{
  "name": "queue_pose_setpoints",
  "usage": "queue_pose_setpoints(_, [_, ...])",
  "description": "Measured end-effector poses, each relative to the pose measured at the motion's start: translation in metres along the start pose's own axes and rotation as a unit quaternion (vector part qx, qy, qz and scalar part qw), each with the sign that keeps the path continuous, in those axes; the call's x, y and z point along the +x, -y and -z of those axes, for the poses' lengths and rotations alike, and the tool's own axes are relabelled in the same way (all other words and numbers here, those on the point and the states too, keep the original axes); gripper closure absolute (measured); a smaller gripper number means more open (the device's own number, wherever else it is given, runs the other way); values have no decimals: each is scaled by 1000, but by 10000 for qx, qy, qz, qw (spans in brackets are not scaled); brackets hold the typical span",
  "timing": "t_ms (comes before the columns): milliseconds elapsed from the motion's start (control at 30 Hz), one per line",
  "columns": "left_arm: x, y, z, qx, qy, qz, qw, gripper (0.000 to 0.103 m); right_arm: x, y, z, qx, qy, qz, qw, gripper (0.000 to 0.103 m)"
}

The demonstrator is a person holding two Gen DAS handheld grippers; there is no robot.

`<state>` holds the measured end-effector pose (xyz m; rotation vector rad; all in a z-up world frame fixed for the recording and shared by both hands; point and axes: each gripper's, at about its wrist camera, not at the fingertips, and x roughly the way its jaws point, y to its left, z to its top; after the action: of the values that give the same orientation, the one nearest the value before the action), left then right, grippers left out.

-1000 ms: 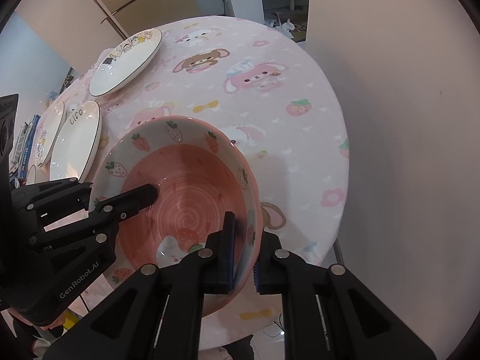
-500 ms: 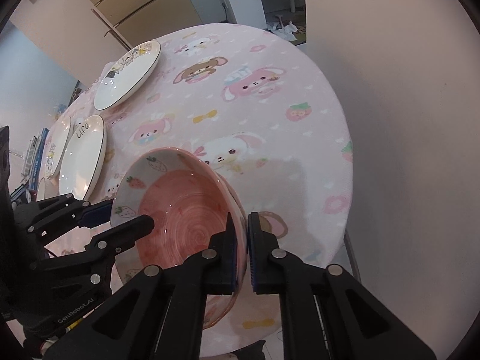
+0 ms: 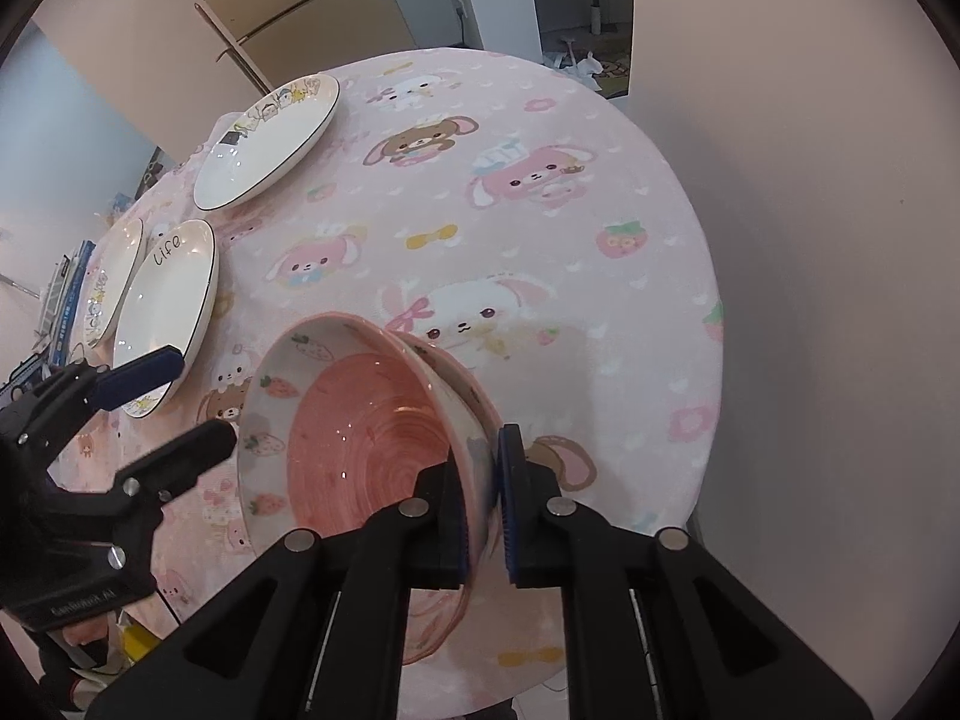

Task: Organize plates and bowls
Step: 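Open the left tool while the right tool releases the stacked pink bowl, then move both tools back across the table toward the white ribbed bowl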

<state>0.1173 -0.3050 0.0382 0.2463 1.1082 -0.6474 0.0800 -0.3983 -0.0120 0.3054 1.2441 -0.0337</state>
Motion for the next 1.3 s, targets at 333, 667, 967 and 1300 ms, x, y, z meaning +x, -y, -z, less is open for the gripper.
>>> queue_pose_setpoints(333, [29, -7, 9, -198, -400, 328, 9985, 36, 2, -11, -5, -144, -139, 204, 9996, 94])
queue_pose_setpoints(667, [-1, -6, 7, -147, 10, 267, 9995, 36, -31, 0, -4, 12, 116, 42, 9999, 82])
queue_pose_setpoints(967, [-69, -17, 13, -216, 850, -40, 9961, 28, -64, -35, 4, -455, 401, 125, 9981, 67])
queue_pose_setpoints(1300, [-146, -55, 45, -344, 2050, -806, 9748, 16, -111, -92, 6, -733, 963, -122, 9926, 36])
